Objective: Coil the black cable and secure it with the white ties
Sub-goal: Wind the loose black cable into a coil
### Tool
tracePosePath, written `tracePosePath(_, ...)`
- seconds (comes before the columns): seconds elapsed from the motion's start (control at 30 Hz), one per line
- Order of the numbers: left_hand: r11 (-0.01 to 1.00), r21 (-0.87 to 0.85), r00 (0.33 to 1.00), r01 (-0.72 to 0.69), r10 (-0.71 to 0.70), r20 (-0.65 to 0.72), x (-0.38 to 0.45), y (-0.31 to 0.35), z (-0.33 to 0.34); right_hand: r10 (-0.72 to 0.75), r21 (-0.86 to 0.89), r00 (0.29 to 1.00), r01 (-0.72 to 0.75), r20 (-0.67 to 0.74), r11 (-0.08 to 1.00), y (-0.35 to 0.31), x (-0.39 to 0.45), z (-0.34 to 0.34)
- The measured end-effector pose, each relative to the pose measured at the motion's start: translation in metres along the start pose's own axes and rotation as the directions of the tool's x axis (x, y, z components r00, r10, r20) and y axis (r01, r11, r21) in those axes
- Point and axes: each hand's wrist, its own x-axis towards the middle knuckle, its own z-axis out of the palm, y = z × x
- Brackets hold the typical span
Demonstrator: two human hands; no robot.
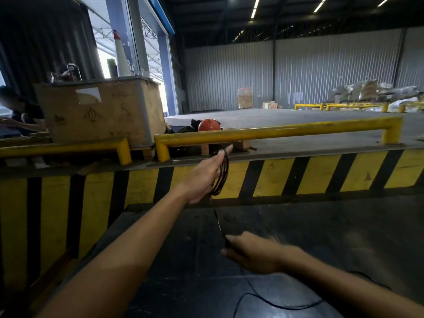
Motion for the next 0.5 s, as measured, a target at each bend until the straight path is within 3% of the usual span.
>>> tracePosePath(0.1,0.886,0.454,0.995,0.093,-0.091,-0.027,-0.006,-0.024,-0.018,0.048,-0.058,0.997,-0.052,-0.059,0.997,0.013,-0.005,-0.045)
tracePosePath(0.2,0.754,0.628,0.96,0.193,-0.279,0.039,-0.012,-0.037,-0.021,0.073,-0.118,0.983,-0.094,-0.169,0.989,0.025,-0.011,-0.093)
tracePosePath(0.27,0.673,0.696,0.897,0.25,-0.432,0.096,-0.016,-0.039,-0.015,0.068,-0.153,0.955,-0.117,-0.289,0.981,0.031,-0.015,-0.119)
tracePosePath(0.37,0.72,0.633,0.813,0.284,-0.53,0.239,-0.023,-0.04,-0.005,0.057,-0.104,0.878,-0.121,-0.476,0.987,0.037,-0.016,-0.138)
tracePosePath(0.5,0.93,0.179,0.744,0.321,-0.365,0.56,-0.03,-0.022,0.007,0.096,0.006,0.792,-0.116,-0.603,0.993,0.042,-0.007,-0.125)
